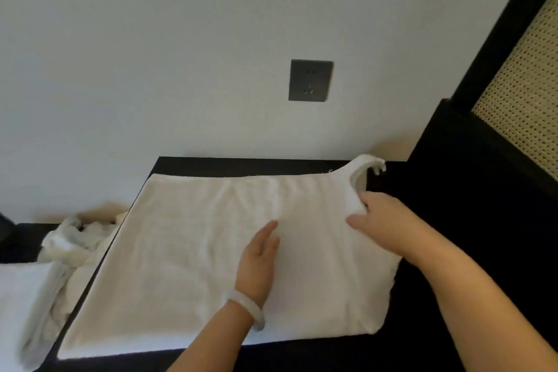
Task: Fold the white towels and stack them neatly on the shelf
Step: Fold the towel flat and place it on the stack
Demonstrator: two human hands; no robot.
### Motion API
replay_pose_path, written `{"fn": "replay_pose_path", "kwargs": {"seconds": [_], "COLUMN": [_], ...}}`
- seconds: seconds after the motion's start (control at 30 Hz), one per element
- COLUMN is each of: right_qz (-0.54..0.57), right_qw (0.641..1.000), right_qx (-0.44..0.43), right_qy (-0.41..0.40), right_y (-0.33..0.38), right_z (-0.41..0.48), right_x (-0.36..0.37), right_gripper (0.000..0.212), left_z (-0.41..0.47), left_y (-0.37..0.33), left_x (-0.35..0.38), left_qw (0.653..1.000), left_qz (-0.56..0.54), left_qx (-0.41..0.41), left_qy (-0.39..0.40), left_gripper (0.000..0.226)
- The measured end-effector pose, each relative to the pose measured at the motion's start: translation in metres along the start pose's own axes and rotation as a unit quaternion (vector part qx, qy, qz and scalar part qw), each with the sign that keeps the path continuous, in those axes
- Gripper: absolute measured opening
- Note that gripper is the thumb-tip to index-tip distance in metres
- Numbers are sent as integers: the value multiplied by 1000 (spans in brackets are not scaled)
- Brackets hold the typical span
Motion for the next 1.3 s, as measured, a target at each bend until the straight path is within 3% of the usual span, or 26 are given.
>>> {"fn": "replay_pose_path", "kwargs": {"seconds": [0.1,0.2,0.27,0.4,0.5,0.67,0.77,0.87,0.93,1.0,1.07,1.17,1.3], "right_qz": [-90,-64,-54,-57,-72,-198,-158,-121,-90,-100,-121,-178,-216], "right_qw": [989,975,981,996,995,979,984,982,979,959,955,974,970], "right_qx": [-103,-121,-96,-60,-66,-45,-72,-137,-143,-129,-91,-55,-29], "right_qy": [47,175,157,31,-6,-15,-36,-44,-112,-231,-256,-132,-104], "right_y": [56,77,71,60,68,89,100,96,82,59,32,9,9], "right_z": [-12,-14,-2,46,83,102,103,98,99,101,104,105,110], "right_x": [56,105,107,89,94,118,123,130,119,100,91,117,128], "right_gripper": [29,37,41,40,45,57,40,36,37,44,54,63,66], "left_z": [-2,-5,-6,-11,-14,-10,-10,-11,-7,3,21,55,88], "left_y": [-3,1,8,5,3,-7,-8,-2,-4,-11,-20,-33,-19], "left_x": [-17,-28,-31,-28,-22,-15,-21,-25,-25,-24,-21,-5,17], "left_qw": [964,947,964,992,996,992,992,986,983,980,975,945,840], "left_qz": [-237,-273,-205,-24,23,106,112,140,154,185,213,323,534], "left_qx": [-107,-166,-165,-117,-87,-74,-67,-83,-84,-70,-65,-37,49], "left_qy": [-50,-39,-40,-34,-1,17,2,29,47,37,9,-21,81], "left_gripper": [26,30,28,38,49,56,56,62,68,64,58,56,62]}}
Point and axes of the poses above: each hand's wrist, its own z-axis towards the middle knuckle, its own x-axis out of the palm, y = z × x, the point moved 2 cm from there along z, towards the middle knuckle, and after that the axes turned 8 degrees about -z, right-handed, at the moved point
